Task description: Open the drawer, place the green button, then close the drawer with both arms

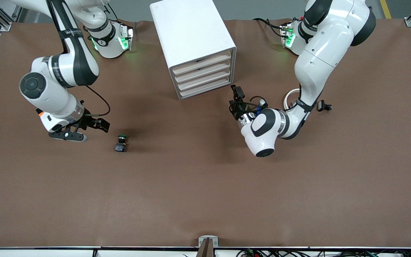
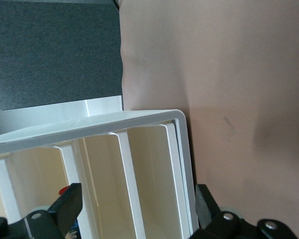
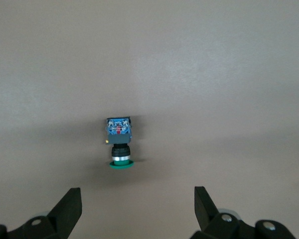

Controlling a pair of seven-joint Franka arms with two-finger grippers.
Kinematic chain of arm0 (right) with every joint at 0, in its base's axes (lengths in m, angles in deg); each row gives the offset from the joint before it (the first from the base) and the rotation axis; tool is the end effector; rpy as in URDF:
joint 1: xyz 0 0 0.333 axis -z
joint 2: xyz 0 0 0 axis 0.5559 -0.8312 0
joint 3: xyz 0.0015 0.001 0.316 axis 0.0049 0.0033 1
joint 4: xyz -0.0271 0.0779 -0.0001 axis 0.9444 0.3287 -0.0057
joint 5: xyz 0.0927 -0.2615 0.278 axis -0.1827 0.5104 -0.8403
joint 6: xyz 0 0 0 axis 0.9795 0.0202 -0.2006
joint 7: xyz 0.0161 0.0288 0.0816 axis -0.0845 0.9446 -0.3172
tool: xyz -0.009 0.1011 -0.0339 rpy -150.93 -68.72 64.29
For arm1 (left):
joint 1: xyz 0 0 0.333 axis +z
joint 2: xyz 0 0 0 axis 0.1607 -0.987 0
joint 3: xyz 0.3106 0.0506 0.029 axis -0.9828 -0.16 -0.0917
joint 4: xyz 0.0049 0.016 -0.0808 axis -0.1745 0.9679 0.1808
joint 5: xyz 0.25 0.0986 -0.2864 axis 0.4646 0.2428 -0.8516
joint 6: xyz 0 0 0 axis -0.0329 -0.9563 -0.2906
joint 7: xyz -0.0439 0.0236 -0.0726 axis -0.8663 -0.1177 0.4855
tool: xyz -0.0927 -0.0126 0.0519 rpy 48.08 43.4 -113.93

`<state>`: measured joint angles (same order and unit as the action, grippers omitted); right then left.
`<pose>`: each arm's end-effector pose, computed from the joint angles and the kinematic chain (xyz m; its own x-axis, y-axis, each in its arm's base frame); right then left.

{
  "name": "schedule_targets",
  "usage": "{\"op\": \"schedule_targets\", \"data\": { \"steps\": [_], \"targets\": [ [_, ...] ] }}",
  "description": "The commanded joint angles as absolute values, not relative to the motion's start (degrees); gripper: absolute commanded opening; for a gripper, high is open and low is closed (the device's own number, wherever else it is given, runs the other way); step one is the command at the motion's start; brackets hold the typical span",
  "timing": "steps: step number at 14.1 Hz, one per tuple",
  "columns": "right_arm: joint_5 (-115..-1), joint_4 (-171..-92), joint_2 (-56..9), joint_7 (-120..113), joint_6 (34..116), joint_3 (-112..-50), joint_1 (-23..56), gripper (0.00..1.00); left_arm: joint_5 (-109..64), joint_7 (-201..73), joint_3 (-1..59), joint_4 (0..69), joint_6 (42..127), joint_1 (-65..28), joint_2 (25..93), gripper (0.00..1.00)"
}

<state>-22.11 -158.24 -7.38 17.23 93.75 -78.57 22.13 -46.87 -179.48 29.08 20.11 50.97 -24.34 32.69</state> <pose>0.5446 0.0818 0.3277 0.9904 -0.1373 0.0135 -0.1371 -0.9905 -0.0093 0.4888 -0.3736 0.1524 -0.2582 0.9607 -0.1019 0.3546 -0.0039 -0.9350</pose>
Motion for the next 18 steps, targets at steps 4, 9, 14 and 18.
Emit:
{"op": "schedule_targets", "data": {
  "steps": [4,9,14,18],
  "targets": [
    [-22.53,-159.73,-15.73,21.89,106.23,-78.93,18.66,1.0,-47.77,-181.8,29.27,18.87,49.18,-27.35,31.92,0.59],
    [-22.53,-157.02,-21.8,23.02,110.29,-78.93,18.48,1.0,-47.77,-182.68,29.27,18.87,48.3,-30.07,31.83,0.59],
    [-22.44,-154.28,-27.26,26.9,113.8,-78.93,16.9,1.0,-48.03,-182.59,29.27,18.78,48.39,-32.09,31.04,0.58],
    [-21.83,-154.2,-27.79,26.37,113.72,-79.02,17.69,1.0,-49.52,-182.42,29.27,18.52,48.56,-33.07,29.02,0.51]
  ]
}}
